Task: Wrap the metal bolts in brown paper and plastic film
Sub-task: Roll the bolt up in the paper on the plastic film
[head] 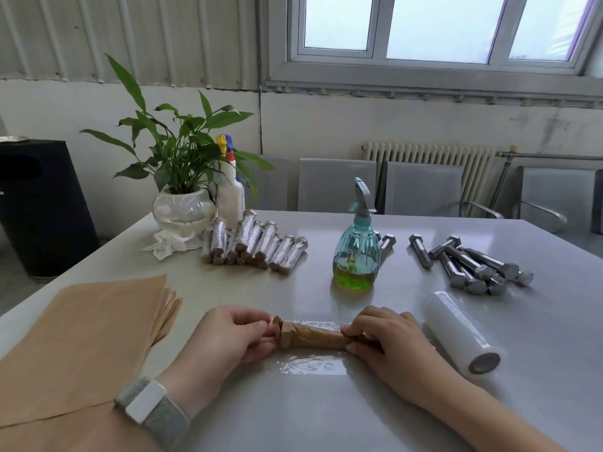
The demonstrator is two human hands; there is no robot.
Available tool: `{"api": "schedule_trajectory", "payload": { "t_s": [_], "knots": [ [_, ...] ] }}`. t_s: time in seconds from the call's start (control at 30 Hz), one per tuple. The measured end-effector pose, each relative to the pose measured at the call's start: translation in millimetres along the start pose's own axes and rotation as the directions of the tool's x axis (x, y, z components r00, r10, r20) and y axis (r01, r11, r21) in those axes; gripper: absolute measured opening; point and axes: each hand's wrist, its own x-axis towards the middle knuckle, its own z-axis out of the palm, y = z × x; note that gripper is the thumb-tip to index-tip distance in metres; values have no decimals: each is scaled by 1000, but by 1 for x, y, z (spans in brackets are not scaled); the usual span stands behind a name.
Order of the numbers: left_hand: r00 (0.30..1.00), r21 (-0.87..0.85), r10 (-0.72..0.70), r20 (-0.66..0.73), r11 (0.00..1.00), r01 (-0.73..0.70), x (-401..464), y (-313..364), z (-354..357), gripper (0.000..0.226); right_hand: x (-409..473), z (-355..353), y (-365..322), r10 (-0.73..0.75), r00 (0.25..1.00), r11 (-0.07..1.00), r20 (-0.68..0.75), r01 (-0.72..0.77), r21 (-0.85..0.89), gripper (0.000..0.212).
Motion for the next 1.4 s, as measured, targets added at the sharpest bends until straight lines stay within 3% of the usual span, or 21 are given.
{"api": "schedule_trajectory", "payload": {
  "t_s": [0.13,0.3,0.5,0.73,0.97,1.07,1.1,1.17,1.2,1.27,1.3,1.33,1.37,1.4],
  "knots": [
    [996,-62,69,-64,995,-73,-1,-12,3,13,-1,0,0,-5,1000,1000,7,5,4,14],
    [975,170,192,-114,970,-171,1,-20,8,25,0,-1,0,-12,1000,1000,8,12,6,14],
    [854,625,500,-144,715,-313,-10,-22,17,9,0,-1,0,-19,1000,1000,14,20,-3,14],
    [798,680,600,-63,611,-405,-18,-20,17,8,-1,-2,0,-9,1000,1000,10,9,14,13],
    [684,883,696,216,160,-441,-19,-21,19,18,1,-2,-1,-5,1000,1000,9,5,12,13],
    [619,892,684,386,-106,-440,-22,-19,25,26,0,-1,-1,0,1000,1000,2,0,23,13],
    [616,889,664,425,-176,-423,-24,-18,27,16,0,-1,-1,3,1000,1000,-7,-3,27,12],
    [621,874,616,485,-343,-343,-27,-27,34,31,0,0,0,4,1000,1000,-22,-4,27,11],
    [663,868,567,489,-393,-305,-32,-28,39,34,0,1,0,0,1000,1000,-25,0,23,11],
    [747,855,436,502,-377,-355,-38,-23,39,27,1,1,1,-5,1000,1000,-30,5,19,11],
    [775,878,419,474,-289,-381,-38,-15,35,27,1,1,1,-6,1000,1000,-29,6,19,11],
    [829,917,395,395,-124,-378,-33,-6,29,27,0,1,1,-7,1000,1000,-27,7,16,11],
    [875,922,370,311,105,-373,-25,3,17,27,0,1,1,-7,1000,1000,-26,8,13,11],
    [925,844,284,253,403,-354,-18,14,5,29,0,1,1,-6,1000,1000,-27,7,10,11]
  ]
}}
